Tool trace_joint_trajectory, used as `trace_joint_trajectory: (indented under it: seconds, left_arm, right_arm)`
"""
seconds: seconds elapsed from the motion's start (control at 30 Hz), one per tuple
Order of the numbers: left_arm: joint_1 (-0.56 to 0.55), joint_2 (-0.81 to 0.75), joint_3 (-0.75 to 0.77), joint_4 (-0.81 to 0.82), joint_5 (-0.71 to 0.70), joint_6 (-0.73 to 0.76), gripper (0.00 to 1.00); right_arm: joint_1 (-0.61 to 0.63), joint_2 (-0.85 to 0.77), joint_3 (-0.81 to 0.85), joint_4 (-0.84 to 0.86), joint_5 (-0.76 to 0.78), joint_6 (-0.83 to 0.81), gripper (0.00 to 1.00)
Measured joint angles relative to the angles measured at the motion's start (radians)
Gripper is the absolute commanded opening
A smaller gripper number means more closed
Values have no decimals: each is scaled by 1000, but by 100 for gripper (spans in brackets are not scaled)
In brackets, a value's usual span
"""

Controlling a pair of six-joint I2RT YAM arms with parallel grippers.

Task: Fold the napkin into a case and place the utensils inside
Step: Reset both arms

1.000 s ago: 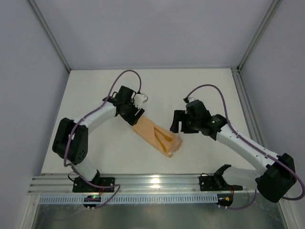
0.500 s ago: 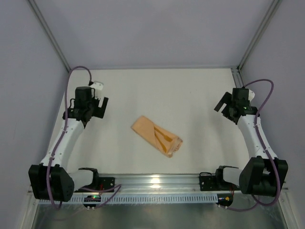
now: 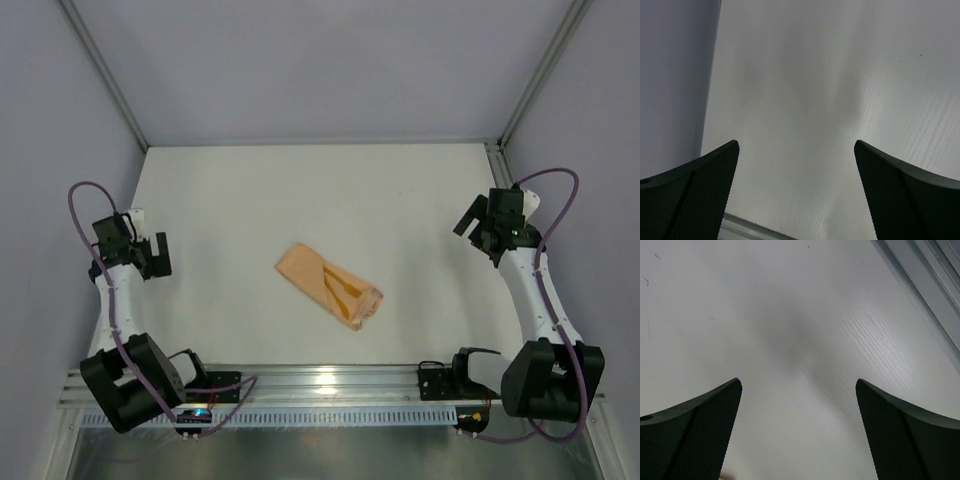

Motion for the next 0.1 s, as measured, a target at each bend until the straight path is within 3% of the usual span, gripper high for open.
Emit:
trace_joint_trajectory:
  seconds: [0.1]
  left_arm:
    - [0, -27, -29, -5, 37, -7, 99]
  right_arm:
    - [0, -35, -26, 11, -5, -1, 100]
